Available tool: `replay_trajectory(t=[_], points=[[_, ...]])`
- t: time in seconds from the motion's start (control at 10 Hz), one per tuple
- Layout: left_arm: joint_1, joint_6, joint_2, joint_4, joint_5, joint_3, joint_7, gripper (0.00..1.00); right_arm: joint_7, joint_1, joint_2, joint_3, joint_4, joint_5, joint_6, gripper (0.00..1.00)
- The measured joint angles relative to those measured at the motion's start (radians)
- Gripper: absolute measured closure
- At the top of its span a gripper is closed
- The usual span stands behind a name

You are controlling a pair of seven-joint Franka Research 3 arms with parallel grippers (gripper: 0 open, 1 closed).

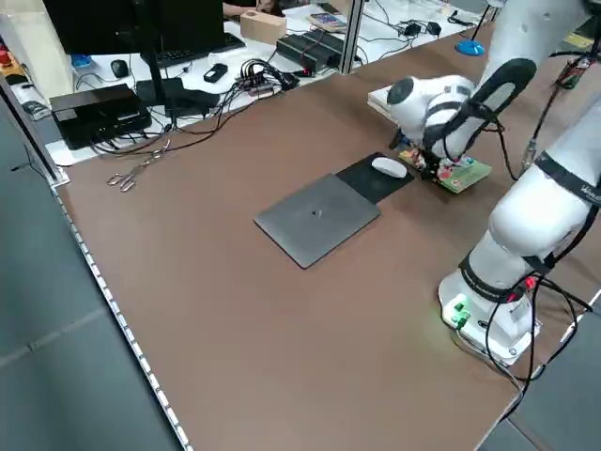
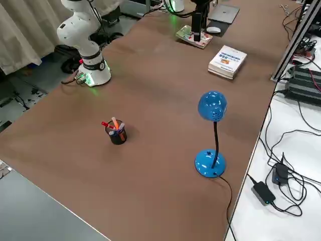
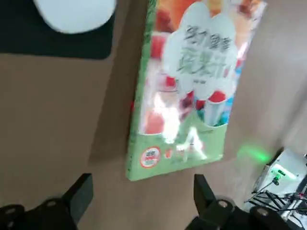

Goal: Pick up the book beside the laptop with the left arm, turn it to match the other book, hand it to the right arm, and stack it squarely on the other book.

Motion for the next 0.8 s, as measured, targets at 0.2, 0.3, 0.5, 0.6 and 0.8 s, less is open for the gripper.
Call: replay_trajectory(t=[0.2, 0.3, 0.5, 0.6, 0.8], points=[[0.004, 0.046, 0.129, 0.002, -0.119, 0.001, 0.184, 0.07, 0.0, -0.002, 0.0, -0.002, 0.0, 0.0, -0.001, 0.01], [0.005, 0.051, 0.163, 0.007, -0.146, 0.001, 0.221, 0.07, 0.0, -0.004, 0.0, -0.003, 0.0, 0.0, -0.001, 0.01], [0.006, 0.052, 0.171, 0.015, -0.182, -0.007, 0.227, 0.08, 0.0, -0.006, 0.0, -0.004, 0.0, 0.0, -0.001, 0.01], [0.005, 0.052, 0.171, 0.018, -0.205, -0.026, 0.227, 0.08, 0.0, -0.006, 0.0, -0.004, 0.0, 0.0, -0.001, 0.01], [0.005, 0.052, 0.171, 0.021, -0.231, -0.062, 0.227, 0.08, 0.0, -0.006, 0.0, -0.004, 0.0, 0.0, -0.002, 0.01]])
